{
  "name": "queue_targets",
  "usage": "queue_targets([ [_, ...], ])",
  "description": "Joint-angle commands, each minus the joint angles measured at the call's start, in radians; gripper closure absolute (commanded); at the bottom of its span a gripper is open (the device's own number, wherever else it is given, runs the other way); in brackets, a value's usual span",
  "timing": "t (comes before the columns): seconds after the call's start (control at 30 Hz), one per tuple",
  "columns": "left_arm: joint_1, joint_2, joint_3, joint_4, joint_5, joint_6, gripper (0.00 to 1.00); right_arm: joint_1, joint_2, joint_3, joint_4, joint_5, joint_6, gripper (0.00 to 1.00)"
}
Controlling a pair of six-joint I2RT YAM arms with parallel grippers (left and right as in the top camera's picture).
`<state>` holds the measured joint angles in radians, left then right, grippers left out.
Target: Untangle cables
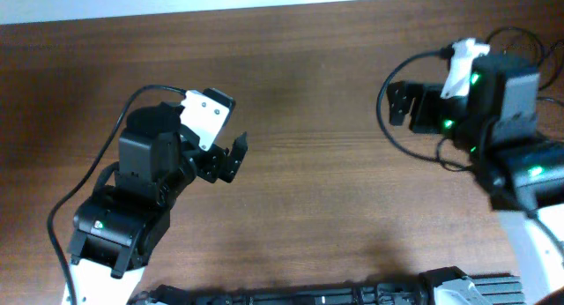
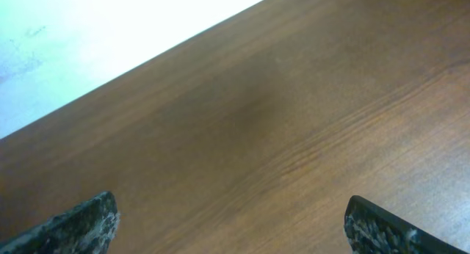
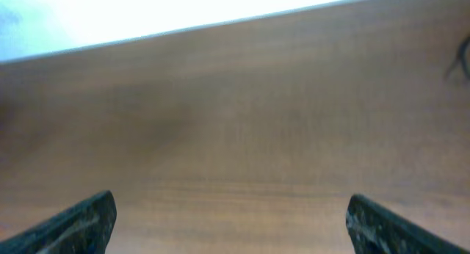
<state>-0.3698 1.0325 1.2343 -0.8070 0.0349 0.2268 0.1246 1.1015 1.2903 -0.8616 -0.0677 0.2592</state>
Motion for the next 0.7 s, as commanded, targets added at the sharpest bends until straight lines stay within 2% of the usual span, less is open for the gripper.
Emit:
queue_targets([
  [0.0,0.006,0.000,0.005,0.000,0.011,0.014,0.01,0.007,-0.106,-0.210,0.121,0.013,0.004,0.01],
  [0.13,0.006,0.000,0.005,0.000,0.011,0.014,0.01,0.007,-0.208,-0.473,0.323,0.013,0.004,0.01],
  [0.27,0.006,0.000,0.005,0.000,0.011,0.014,0.01,0.007,-0.354,-0.816,0.709,0.013,0.004,0.01],
  [0.37,0.006,0.000,0.005,0.000,0.011,0.014,0.01,0.007,-0.461,-1.007,0.893,0.013,0.004,0.01],
  [0.5,0.006,0.000,0.005,0.000,0.011,0.014,0.01,0.007,-0.628,-1.181,0.930,0.014,0.004,0.01],
  [0.67,0.006,0.000,0.005,0.000,0.011,0.014,0.01,0.007,-0.768,-1.284,0.914,0.014,0.003,0.01],
])
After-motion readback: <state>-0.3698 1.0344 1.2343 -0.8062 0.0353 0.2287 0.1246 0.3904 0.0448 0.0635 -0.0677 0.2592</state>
